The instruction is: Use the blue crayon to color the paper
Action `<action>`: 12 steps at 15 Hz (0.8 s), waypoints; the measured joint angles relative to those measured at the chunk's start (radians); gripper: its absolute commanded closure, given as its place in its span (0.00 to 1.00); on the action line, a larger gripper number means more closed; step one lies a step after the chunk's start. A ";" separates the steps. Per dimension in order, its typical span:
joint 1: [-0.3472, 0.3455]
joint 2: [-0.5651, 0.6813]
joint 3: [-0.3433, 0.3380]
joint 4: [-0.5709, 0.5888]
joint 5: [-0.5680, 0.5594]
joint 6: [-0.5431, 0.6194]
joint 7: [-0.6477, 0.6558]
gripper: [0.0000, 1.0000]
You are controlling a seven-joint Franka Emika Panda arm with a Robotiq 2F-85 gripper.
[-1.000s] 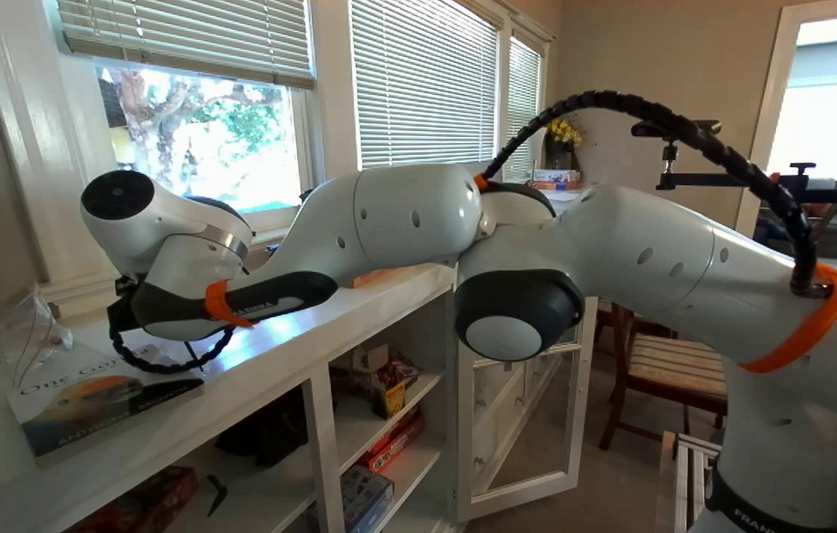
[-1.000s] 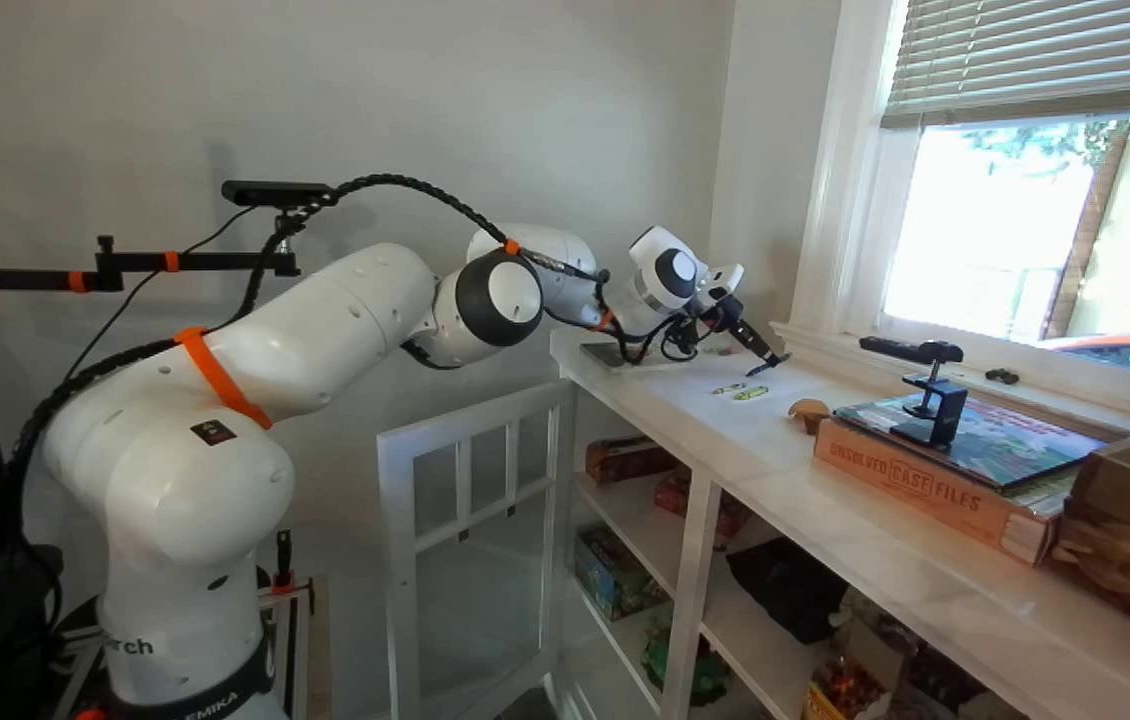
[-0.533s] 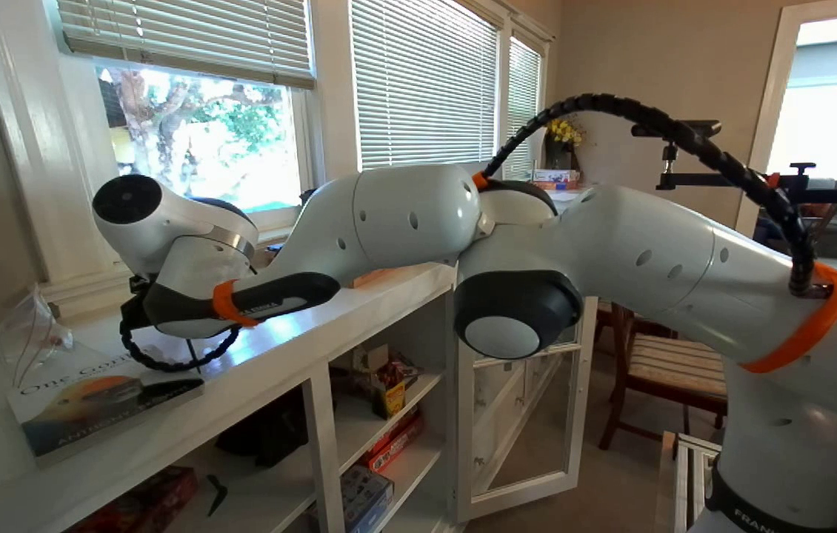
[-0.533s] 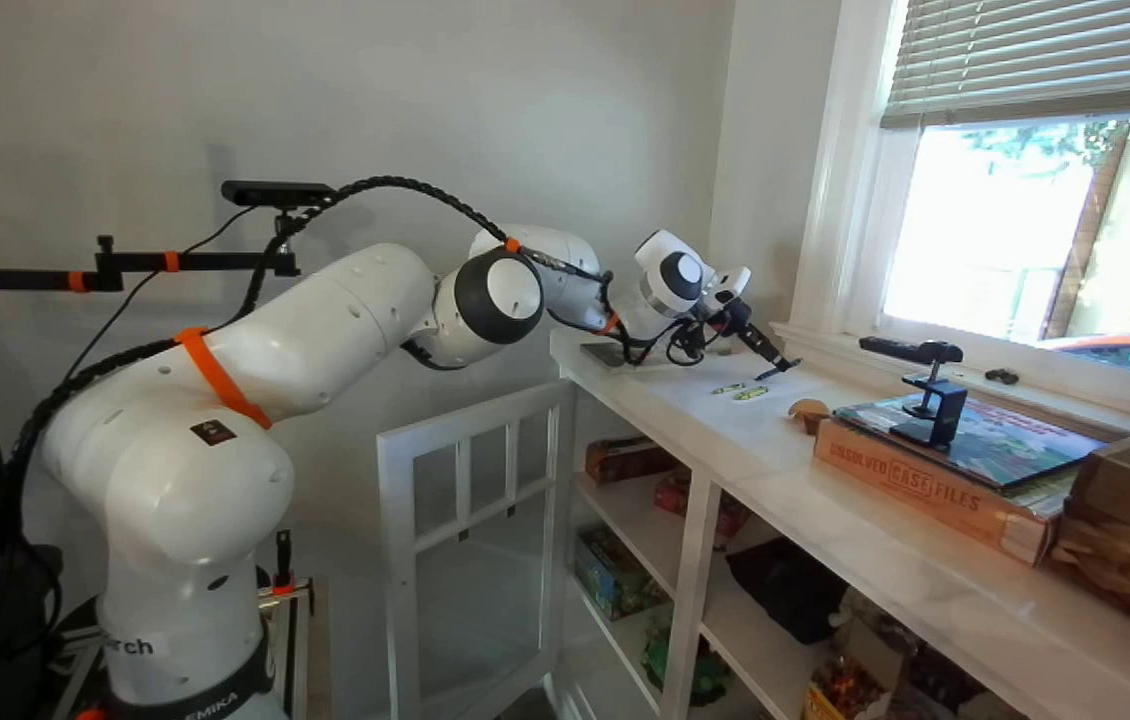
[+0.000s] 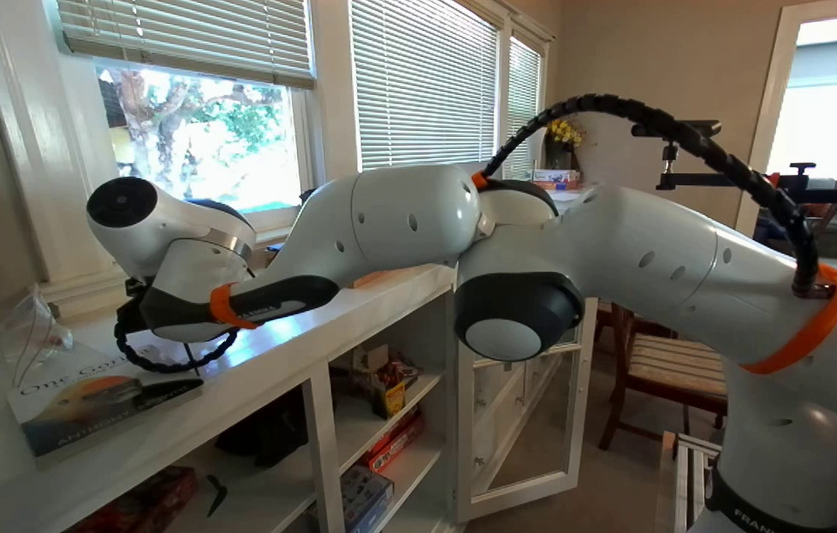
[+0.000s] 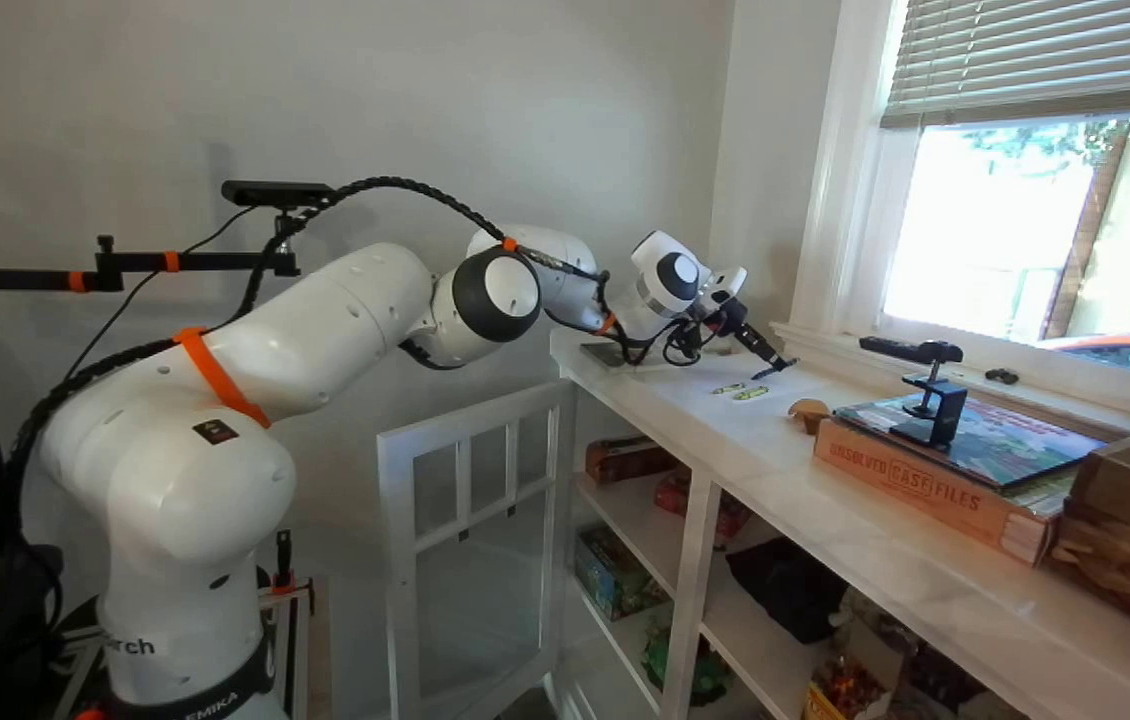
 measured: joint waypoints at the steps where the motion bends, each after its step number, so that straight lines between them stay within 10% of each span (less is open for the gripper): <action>1: 0.003 0.000 0.000 0.000 0.000 0.000 0.000 0.95; 12: 0.016 0.000 -0.003 -0.005 0.000 0.000 -0.002 0.95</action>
